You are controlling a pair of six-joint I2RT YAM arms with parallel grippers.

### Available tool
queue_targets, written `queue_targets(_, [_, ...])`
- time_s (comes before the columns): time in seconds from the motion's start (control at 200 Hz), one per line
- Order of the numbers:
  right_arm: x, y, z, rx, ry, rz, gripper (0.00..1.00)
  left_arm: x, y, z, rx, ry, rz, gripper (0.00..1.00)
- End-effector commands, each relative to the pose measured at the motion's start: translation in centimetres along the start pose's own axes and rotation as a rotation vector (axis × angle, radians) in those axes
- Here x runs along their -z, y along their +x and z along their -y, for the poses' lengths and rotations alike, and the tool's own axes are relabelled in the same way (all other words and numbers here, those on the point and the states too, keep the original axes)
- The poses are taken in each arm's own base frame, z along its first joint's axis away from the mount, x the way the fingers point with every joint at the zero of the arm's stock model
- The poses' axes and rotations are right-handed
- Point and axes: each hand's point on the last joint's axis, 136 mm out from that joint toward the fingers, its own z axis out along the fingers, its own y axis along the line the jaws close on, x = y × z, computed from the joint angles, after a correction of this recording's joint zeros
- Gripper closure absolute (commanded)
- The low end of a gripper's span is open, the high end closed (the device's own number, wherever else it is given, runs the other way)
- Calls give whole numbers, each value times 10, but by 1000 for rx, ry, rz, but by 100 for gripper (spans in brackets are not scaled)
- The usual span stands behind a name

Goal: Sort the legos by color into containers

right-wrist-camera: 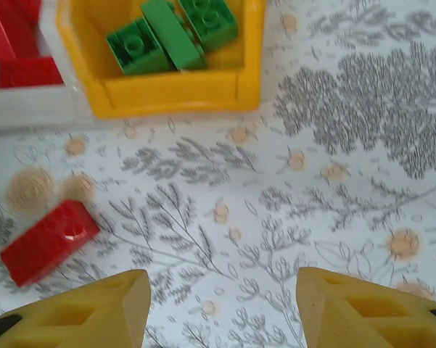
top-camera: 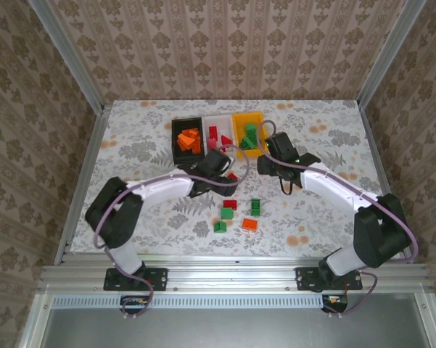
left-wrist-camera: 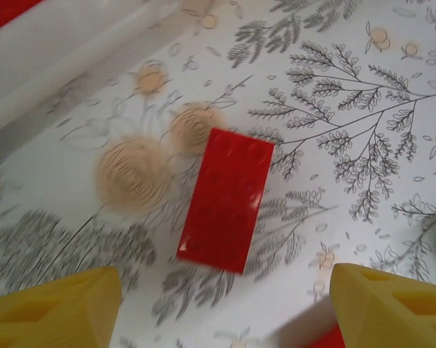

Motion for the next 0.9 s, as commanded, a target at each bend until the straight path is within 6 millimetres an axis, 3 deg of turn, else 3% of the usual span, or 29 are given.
queue_targets(0.0, [9, -9, 7, -55, -15, 67, 44, -12, -7, 10, -135, 26, -18, 24])
queue_targets(0.165, [6, -4, 6, -74, -40, 72, 43, -34, -6, 1, -127, -21, -58, 31])
queue_targets(0.185, [14, -9, 5, -81, -54, 98, 43, -35, -6, 2, -125, -12, -61, 32])
queue_targets(0.3, [14, -7, 4, -100, -77, 116, 43, -47, -3, 0, -121, -15, -82, 40])
queue_targets(0.505, [14, -3, 2, -111, -105, 125, 44, -57, 4, -5, -121, -42, -117, 56])
queue_targets(0.735, [19, -4, 3, -123, -112, 145, 44, -36, -14, -7, -107, -75, -64, 76])
queue_targets(0.81, [19, -3, 2, -127, -119, 144, 45, -21, -26, -9, -107, -88, -38, 84])
queue_targets(0.895, [18, -2, 2, -137, -124, 152, 45, 3, -47, -16, -93, -100, 19, 85])
